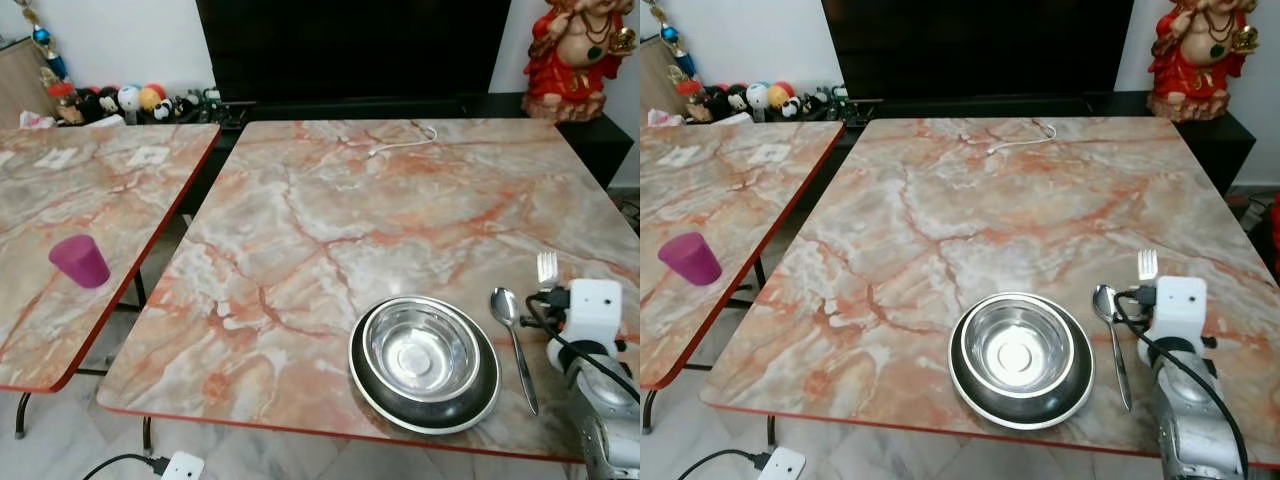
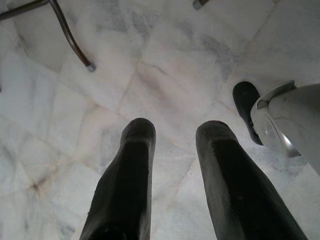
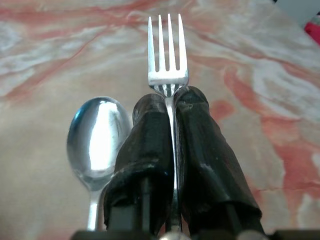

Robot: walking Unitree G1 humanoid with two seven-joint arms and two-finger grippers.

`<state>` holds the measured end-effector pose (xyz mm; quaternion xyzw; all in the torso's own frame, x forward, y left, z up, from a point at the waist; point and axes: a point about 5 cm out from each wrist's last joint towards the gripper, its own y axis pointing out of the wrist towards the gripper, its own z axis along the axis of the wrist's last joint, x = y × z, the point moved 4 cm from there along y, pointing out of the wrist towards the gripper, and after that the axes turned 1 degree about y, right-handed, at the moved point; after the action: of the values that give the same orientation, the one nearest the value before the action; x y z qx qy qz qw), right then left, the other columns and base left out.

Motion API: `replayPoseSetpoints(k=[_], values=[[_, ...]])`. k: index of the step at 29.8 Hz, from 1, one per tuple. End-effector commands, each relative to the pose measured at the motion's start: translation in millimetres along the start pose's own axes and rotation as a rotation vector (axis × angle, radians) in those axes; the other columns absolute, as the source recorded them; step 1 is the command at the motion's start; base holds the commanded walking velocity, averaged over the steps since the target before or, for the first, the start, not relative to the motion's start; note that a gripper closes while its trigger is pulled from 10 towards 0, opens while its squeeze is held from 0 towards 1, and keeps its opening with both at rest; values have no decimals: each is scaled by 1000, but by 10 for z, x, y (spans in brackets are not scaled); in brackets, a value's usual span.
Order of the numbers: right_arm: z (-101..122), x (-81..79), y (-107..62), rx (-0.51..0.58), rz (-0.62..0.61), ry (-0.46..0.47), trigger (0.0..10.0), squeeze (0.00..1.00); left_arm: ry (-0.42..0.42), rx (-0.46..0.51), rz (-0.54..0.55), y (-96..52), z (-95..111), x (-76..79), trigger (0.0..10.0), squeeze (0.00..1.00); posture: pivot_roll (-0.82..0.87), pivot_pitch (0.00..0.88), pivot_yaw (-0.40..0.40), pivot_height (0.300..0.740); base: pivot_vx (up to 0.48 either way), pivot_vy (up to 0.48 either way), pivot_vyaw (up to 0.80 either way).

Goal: Setting the table

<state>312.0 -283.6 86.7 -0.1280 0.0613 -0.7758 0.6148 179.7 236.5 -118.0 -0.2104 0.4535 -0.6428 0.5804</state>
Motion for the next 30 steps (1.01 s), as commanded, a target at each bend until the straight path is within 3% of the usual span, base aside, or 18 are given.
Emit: replayPoseSetpoints(k=[1, 14, 24, 28, 30], values=[[31, -13, 26, -4, 5, 14, 10000, 0, -3, -18, 8, -10, -48, -38, 10000, 0, -31, 10, 60, 740, 0, 0, 0], [-105, 162, 44, -79, -17, -18, 10000, 0, 2, -11, 1, -6, -22, -49, 10000, 0, -32, 15, 68, 740, 0, 0, 0], [-177, 171, 65, -104, -13, -51, 10000, 0, 8, -8, 2, -7, -13, -69, 10000, 0, -26, 17, 70, 740, 0, 0, 0], [-185, 92, 67, -92, 12, 14, 10000, 0, 10, -6, 2, -7, -12, -70, 10000, 0, -24, 18, 72, 740, 0, 0, 0], [-209, 71, 58, -98, 13, 0, 10000, 0, 10, -5, 2, -6, -7, -69, 10000, 0, -23, 23, 72, 740, 0, 0, 0]])
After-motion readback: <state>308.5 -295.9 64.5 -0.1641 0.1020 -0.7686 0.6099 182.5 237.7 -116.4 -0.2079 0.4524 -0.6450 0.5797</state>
